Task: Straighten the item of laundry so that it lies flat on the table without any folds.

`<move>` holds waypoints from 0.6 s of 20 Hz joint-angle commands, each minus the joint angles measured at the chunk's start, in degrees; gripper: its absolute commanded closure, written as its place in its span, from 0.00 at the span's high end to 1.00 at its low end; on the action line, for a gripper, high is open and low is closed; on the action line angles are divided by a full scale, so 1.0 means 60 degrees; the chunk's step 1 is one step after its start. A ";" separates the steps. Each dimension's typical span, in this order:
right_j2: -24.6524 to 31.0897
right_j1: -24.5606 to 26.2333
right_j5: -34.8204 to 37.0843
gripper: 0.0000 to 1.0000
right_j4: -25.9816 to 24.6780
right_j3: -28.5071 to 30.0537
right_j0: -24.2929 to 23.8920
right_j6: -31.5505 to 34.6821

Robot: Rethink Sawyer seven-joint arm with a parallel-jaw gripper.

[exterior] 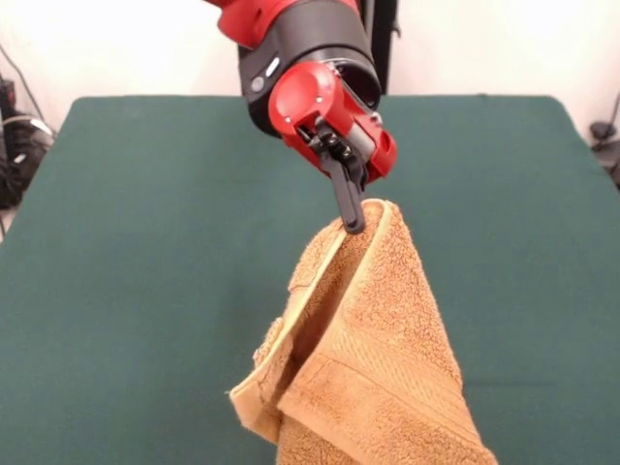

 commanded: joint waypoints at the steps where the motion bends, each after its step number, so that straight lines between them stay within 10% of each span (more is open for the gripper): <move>1: 0.0440 -0.0045 0.0501 0.00 -0.1015 0.1192 0.0288 0.1793; 12: -0.0008 0.0135 0.0489 0.00 -0.1603 0.2081 0.0240 0.1201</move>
